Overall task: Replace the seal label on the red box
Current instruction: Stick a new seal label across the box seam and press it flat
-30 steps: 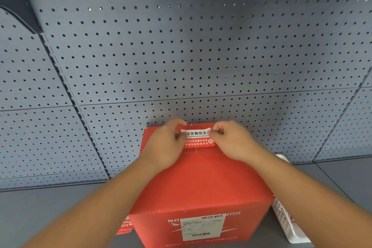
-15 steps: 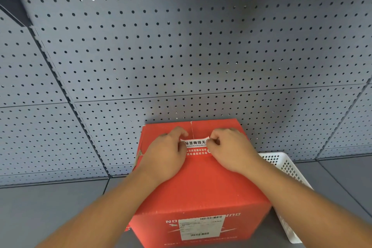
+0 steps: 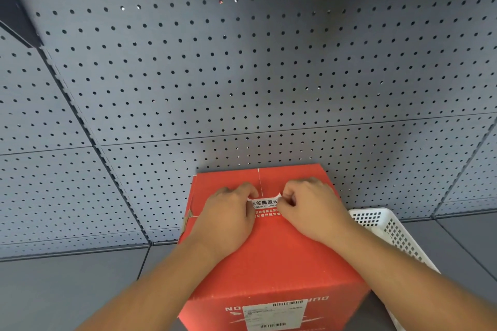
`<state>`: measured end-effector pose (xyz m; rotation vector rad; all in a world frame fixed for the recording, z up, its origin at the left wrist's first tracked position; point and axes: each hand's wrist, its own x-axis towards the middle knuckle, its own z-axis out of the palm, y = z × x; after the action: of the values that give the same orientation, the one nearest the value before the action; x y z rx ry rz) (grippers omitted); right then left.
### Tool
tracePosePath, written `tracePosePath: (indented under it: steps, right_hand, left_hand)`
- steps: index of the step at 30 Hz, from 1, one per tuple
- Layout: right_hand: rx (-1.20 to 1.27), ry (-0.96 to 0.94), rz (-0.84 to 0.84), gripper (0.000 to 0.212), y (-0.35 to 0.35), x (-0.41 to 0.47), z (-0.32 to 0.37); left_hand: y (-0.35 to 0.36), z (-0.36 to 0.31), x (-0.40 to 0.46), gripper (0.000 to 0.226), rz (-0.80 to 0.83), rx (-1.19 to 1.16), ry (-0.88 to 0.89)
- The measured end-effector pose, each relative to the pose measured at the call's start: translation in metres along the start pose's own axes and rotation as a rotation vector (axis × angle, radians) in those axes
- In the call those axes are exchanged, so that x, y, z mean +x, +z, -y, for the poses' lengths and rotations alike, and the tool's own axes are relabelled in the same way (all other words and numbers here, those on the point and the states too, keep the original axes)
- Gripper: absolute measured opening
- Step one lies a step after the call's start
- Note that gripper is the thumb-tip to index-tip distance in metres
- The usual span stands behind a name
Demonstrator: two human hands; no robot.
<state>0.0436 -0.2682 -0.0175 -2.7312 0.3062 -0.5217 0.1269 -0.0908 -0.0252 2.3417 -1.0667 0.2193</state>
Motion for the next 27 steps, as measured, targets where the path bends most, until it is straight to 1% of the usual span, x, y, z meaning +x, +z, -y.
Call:
tracePosePath:
  steps: [4, 7, 10, 11, 13, 16, 18, 20, 22, 27]
  right_hand:
    - [0.041, -0.004, -0.008, 0.014, 0.001, 0.000, -0.002]
    - [0.061, -0.017, -0.029, 0.014, 0.000, -0.003, -0.003]
    - [-0.029, -0.166, -0.066, 0.018, 0.000, -0.009, 0.000]
    - [-0.060, -0.237, -0.045, 0.022, 0.000, -0.011, 0.002]
    - [-0.078, -0.312, 0.091, 0.034, -0.004, -0.013, 0.003]
    - [-0.133, -0.271, 0.357, 0.060, -0.013, -0.021, -0.002]
    - [-0.207, -0.242, 0.427, 0.068, -0.017, -0.029, -0.005]
    - [-0.246, -0.186, 0.434, 0.072, -0.020, -0.036, -0.007]
    - [-0.273, -0.146, 0.427, 0.074, -0.021, -0.039, -0.006]
    - [-0.343, -0.124, 0.320, 0.076, -0.019, -0.044, 0.002]
  left_hand:
    - [-0.001, 0.001, 0.001, 0.023, 0.012, -0.004, 0.019]
    - [0.001, 0.008, -0.001, 0.030, -0.044, -0.045, 0.040]
    - [-0.001, 0.008, -0.002, 0.042, -0.034, -0.017, 0.117]
    - [-0.003, 0.006, -0.002, 0.043, -0.018, 0.018, 0.151]
    - [-0.010, 0.001, -0.003, 0.045, 0.019, 0.105, 0.189]
    - [-0.018, -0.001, -0.012, 0.051, 0.120, 0.248, 0.178]
    - [-0.019, -0.003, -0.021, 0.058, 0.204, 0.281, 0.138]
    - [-0.019, -0.005, -0.030, 0.061, 0.299, 0.286, 0.097]
    - [-0.020, -0.007, -0.036, 0.065, 0.358, 0.324, 0.057]
    - [-0.018, -0.013, -0.044, 0.076, 0.365, 0.430, -0.002]
